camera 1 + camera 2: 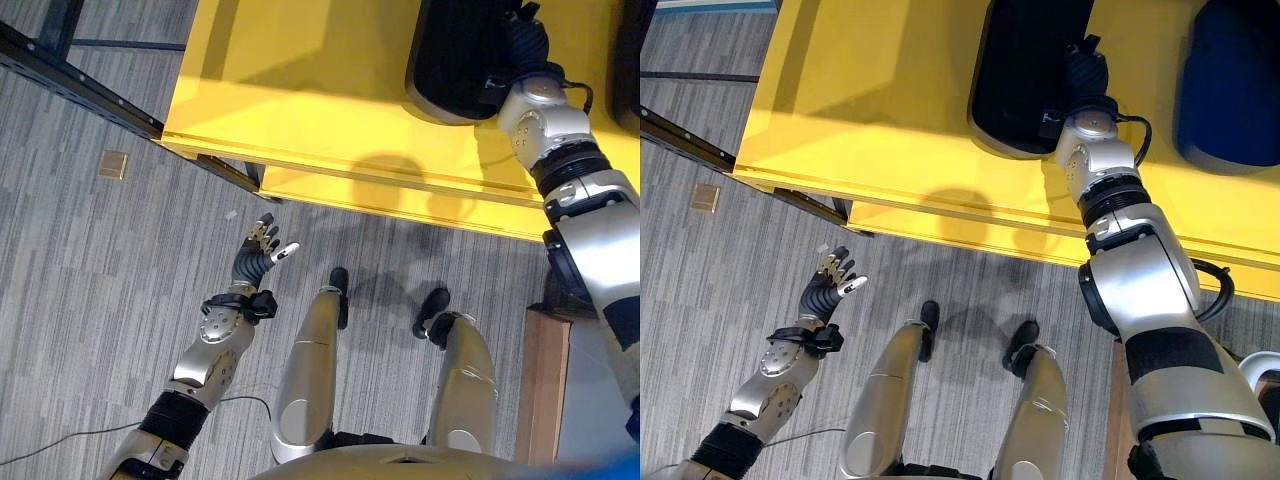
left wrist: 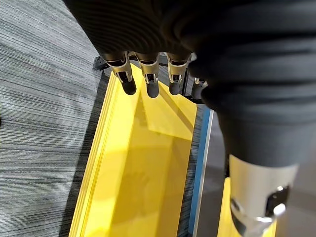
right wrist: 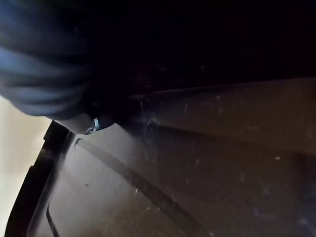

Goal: Move parts from the plastic box to the shelf.

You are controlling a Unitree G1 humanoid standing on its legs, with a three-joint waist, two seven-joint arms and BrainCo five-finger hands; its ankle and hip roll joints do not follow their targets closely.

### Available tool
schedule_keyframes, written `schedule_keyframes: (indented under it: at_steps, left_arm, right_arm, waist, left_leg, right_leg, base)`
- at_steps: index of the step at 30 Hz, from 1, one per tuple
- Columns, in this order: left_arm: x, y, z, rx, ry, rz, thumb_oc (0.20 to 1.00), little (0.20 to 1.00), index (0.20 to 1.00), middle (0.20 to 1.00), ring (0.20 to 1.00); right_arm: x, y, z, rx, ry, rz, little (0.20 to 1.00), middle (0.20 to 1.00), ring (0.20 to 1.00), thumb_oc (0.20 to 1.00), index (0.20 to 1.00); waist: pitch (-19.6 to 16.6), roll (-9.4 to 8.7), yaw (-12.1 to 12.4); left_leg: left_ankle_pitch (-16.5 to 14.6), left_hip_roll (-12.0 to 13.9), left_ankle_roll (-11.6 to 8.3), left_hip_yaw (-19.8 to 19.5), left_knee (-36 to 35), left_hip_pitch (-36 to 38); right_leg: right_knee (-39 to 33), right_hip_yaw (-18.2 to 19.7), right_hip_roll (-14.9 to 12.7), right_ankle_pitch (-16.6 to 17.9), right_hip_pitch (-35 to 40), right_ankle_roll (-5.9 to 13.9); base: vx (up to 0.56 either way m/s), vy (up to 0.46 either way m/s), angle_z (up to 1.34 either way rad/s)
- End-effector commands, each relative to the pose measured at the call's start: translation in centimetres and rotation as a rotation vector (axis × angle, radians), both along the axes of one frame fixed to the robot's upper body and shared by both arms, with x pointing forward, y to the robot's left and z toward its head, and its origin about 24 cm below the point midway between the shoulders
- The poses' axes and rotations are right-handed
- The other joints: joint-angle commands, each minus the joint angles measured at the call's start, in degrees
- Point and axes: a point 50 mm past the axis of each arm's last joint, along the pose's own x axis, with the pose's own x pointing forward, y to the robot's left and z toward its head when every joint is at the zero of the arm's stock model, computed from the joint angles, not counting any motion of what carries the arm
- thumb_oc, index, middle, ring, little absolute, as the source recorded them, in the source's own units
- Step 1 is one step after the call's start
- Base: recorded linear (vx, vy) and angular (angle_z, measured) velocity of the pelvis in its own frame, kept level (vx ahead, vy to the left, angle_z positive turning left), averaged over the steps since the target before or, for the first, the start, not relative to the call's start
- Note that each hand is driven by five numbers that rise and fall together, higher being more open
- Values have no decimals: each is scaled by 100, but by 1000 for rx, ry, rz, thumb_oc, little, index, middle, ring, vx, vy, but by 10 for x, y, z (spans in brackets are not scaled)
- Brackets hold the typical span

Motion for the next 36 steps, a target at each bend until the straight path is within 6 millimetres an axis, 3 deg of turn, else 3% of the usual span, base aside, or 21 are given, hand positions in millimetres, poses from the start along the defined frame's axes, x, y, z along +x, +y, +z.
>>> schedule_keyframes:
  at_steps: [1, 26, 27, 28, 36]
  left_arm:
    - [2, -1, 10, 18, -65, -23, 1000, 1000, 1000, 1000, 1000]
    - [1, -1, 8, 19, -63, -24, 1000, 1000, 1000, 1000, 1000]
    - [2, -1, 9, 22, -65, -25, 1000, 1000, 1000, 1000, 1000]
    - [2, -1, 9, 21, -65, -25, 1000, 1000, 1000, 1000, 1000]
    - [2, 1, 10, 21, -69, -22, 1000, 1000, 1000, 1000, 1000]
  right_arm:
    - [-6, 0, 46, 5, -128, -8, 200, 200, 200, 200, 200]
    - [-12, -25, 54, -137, -110, -101, 200, 200, 200, 200, 200]
    - [-11, -23, 54, -139, -114, -92, 887, 887, 887, 887, 887]
    - [-11, -23, 55, -139, -115, -92, 1000, 1000, 1000, 1000, 1000]
    - [-14, -15, 67, -190, -167, -71, 1000, 1000, 1000, 1000, 1000]
  waist:
    - [-165, -7, 99]
    - [-114, -11, 59]
    - [-113, -14, 51]
    - [-111, -14, 51]
    - [-94, -36, 20]
  left_leg:
    - [88, 363, -426, -308, -299, 131]
    - [124, 397, -463, -280, -365, 241]
    - [124, 402, -468, -279, -371, 258]
    - [123, 402, -468, -279, -370, 258]
    - [132, 410, -478, -283, -380, 292]
  right_leg:
    - [-404, 427, -276, -75, 360, 740]
    - [-447, 421, -249, -57, 438, 754]
    - [-450, 427, -244, -58, 445, 756]
    - [-449, 427, -245, -59, 445, 756]
    - [-450, 420, -239, -57, 479, 762]
  base:
    - [0, 0, 0]
    - [0, 0, 0]
    - [0, 0, 0]
    - [0, 0, 0]
    - [0, 0, 0]
